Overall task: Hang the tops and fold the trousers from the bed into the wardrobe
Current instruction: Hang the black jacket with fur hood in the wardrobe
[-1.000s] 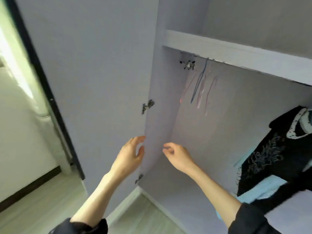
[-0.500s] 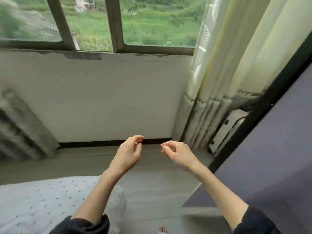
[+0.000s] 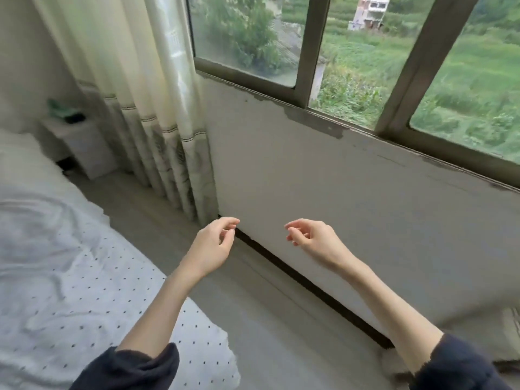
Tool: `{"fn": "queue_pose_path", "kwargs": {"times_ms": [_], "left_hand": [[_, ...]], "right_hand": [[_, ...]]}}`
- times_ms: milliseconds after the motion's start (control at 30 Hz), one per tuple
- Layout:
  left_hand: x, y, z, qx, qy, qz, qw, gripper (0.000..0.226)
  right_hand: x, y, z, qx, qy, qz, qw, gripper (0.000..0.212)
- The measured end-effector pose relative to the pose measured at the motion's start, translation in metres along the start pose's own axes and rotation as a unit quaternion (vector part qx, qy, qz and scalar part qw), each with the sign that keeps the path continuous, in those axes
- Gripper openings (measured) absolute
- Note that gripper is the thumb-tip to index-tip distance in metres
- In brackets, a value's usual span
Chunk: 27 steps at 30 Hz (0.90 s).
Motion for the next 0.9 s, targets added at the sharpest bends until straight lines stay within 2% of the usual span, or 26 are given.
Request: {"fn": "queue_pose_path", "kwargs": {"times_ms": [267, 500, 733, 900], "left_hand": [[0.053, 0.067, 0.067, -0.174, 0.098, -0.016, 0.98, 0.029], [0.11, 0.119, 0.152, -0.296, 0.167, -0.076, 0.938, 0.028], [0.15, 0.205, 0.199, -0.402, 0.21, -0.069, 0.888, 0.027], [0.191, 0.265, 0.199, -0.482, 0.26, -0.061, 0.835, 0.026]], "right_hand": [[0.08, -0.023, 0.157, 0.105, 0.161, -0.001, 0.981, 0.023], [0.164, -0.062, 0.291, 0.166, 0.254, -0.012, 0.953, 0.022], [0.265, -0.126, 0.4, 0.257, 0.347, -0.05, 0.901, 0.024], [0.338, -0.193, 0.45, 0.335, 0.414, -0.056, 0.845, 0.021]]}}
Point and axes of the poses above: each hand's wrist, its own z-axis towards the middle knuckle, its own y-axis out of the back of the hand, x = y × z, the point moved 5 cm from there along z, towards the middle knuckle, and after that the axes turned 11 degrees about -z, right-handed, at the moved point
